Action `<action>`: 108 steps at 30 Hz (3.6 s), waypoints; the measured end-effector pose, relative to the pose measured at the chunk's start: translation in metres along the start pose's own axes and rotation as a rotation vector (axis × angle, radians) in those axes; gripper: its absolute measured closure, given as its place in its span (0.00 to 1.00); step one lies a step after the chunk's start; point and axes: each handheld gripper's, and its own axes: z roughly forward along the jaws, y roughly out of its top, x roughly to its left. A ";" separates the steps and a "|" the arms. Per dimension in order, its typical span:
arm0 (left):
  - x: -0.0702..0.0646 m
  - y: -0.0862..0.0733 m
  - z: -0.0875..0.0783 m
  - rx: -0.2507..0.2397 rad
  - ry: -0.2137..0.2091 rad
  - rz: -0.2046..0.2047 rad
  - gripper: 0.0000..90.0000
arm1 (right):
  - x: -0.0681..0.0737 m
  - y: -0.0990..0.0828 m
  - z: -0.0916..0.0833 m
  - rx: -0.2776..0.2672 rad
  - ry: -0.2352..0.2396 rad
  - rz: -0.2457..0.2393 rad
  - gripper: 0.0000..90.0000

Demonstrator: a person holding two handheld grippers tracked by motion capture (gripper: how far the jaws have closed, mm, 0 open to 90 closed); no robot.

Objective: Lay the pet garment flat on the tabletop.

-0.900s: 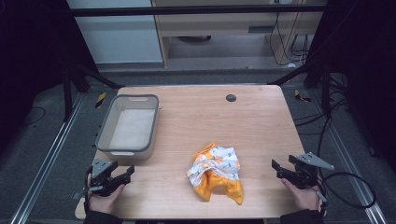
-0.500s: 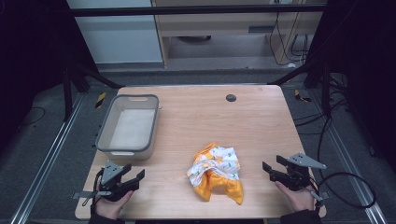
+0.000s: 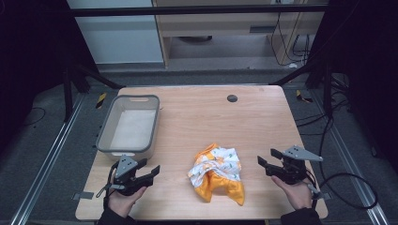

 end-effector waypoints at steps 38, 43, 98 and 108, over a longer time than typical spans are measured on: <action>-0.048 0.042 0.106 0.106 -0.103 0.063 0.48 | 0.027 0.036 0.086 0.116 0.115 -0.073 0.49; -0.054 0.039 0.117 0.135 -0.120 0.071 0.48 | 0.029 0.030 0.096 0.152 0.144 -0.074 0.49; -0.080 0.099 0.144 0.109 -0.102 0.164 0.93 | 0.037 0.029 0.078 0.113 0.116 -0.159 0.92; -0.056 0.081 0.140 0.085 -0.074 0.099 0.55 | 0.027 0.026 0.082 0.159 0.126 -0.128 0.80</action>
